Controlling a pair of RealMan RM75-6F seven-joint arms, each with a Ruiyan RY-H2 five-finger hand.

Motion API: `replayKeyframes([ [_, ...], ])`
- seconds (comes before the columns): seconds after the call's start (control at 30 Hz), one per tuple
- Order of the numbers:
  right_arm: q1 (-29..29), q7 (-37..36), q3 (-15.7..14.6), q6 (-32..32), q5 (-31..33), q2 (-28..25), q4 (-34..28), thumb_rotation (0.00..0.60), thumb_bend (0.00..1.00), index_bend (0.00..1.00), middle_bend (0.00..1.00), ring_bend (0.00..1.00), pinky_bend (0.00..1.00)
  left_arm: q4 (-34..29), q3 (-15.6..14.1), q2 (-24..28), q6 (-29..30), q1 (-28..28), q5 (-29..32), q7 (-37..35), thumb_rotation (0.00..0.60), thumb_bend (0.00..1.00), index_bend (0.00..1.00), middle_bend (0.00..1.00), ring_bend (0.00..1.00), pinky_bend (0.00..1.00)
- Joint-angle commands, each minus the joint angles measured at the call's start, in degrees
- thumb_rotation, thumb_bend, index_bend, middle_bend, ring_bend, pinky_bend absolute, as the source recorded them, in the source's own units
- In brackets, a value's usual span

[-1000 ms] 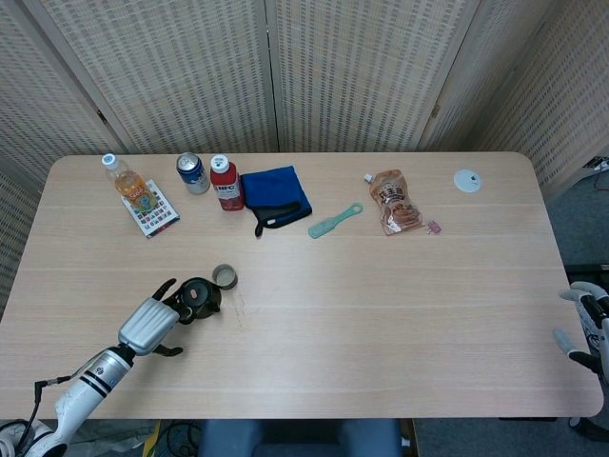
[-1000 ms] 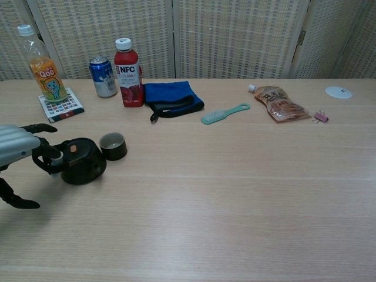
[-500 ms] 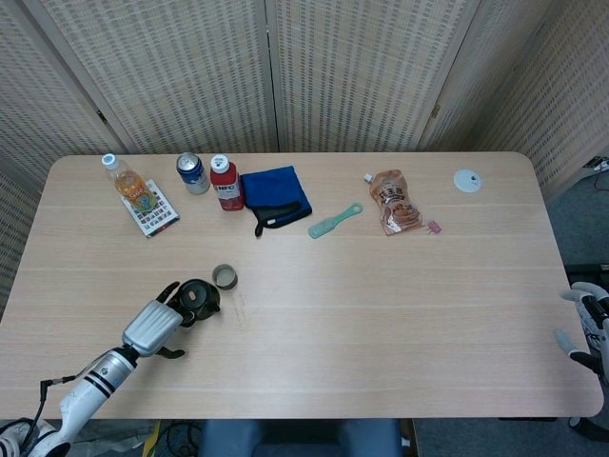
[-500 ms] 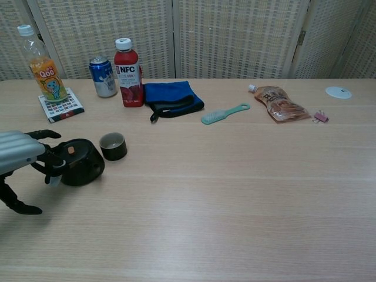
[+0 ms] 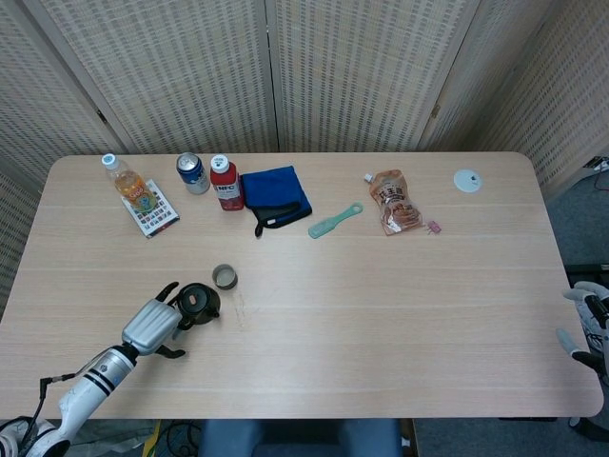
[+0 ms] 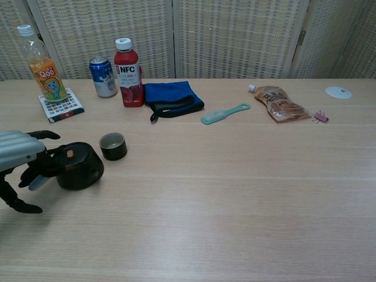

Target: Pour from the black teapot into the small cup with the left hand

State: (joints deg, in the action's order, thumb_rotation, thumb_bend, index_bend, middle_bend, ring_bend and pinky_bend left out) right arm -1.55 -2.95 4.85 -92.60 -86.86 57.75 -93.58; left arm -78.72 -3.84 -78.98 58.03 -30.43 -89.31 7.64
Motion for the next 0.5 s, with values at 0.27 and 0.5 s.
replayKeyframes([
  [0.27,0.18,-0.07,0.14,0.34,0.21,0.06,0.10,0.600,0.20,0.35,0.29,0.25,0.24,-0.78,1.14,0.14,-0.54,-0.14,1.92,-5.13,0.331,0.14,0.91,0.96,0.83,0.00],
  [0.5,0.40,-0.24,0.29,0.64,0.38,0.16,0.30,0.600,0.20,0.35,0.29,0.25,0.24,-1.54,2.45,0.26,-0.71,-0.11,3.92,-8.61,0.196,0.13,1.00,1.00,0.91,0.00],
])
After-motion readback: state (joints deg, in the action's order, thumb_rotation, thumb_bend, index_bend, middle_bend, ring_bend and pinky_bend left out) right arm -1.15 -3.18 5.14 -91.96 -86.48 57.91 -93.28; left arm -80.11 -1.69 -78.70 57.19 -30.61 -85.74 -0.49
